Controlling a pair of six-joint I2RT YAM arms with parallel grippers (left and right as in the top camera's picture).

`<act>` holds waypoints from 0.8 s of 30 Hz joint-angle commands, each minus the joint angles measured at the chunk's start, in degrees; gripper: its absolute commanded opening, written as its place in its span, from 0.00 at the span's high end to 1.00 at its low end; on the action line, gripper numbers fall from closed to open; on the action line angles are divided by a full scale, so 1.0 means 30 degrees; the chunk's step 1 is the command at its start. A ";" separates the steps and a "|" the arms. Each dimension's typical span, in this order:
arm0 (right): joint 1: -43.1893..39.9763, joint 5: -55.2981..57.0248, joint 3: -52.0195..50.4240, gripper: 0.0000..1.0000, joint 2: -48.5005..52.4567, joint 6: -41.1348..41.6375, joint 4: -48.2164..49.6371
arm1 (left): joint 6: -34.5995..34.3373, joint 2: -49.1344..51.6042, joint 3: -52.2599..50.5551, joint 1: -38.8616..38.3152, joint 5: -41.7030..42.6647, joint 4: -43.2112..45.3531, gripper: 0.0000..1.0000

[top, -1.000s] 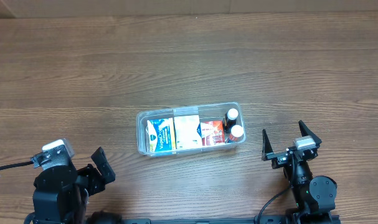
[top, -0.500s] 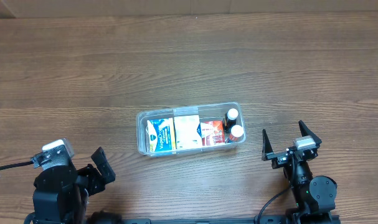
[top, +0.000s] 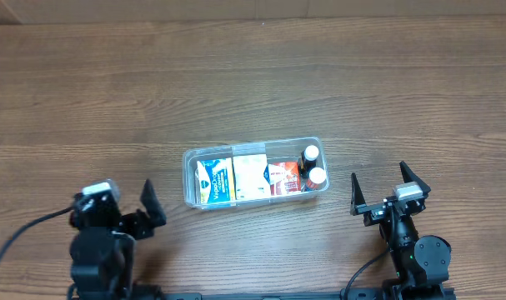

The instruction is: Pack container

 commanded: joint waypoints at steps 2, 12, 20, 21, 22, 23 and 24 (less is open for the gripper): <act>0.0087 0.0160 -0.0182 0.00 -0.0175 0.0080 0.0153 | 0.2958 -0.3060 -0.5209 0.0226 0.2040 0.5807 0.00; 0.0087 0.0160 -0.0182 0.00 -0.0175 0.0080 0.0153 | 0.2776 -0.6076 -1.1176 0.1486 0.2302 1.2888 0.00; 0.0087 0.0160 -0.0182 0.00 -0.0175 0.0080 0.0153 | 0.2346 -0.6076 -1.1511 0.1559 0.3009 1.2509 0.00; 0.0087 0.0160 -0.0182 0.00 -0.0175 0.0080 0.0153 | 0.2353 -0.6069 -1.1511 0.1559 0.3009 1.2509 0.00; 0.0087 0.0153 -0.0182 0.00 -0.0175 0.0080 0.0153 | 0.2353 -0.6069 -1.1511 0.1559 0.3009 1.2509 0.00; 0.0087 0.0160 -0.0182 0.00 -0.0175 0.0080 0.0153 | 0.2353 -0.6069 -1.1511 0.1559 0.3009 1.2509 0.00; 0.0087 0.0160 -0.0182 0.00 -0.0175 0.0080 0.0153 | 0.2353 -0.6069 -1.1511 0.1559 0.3009 1.2509 0.00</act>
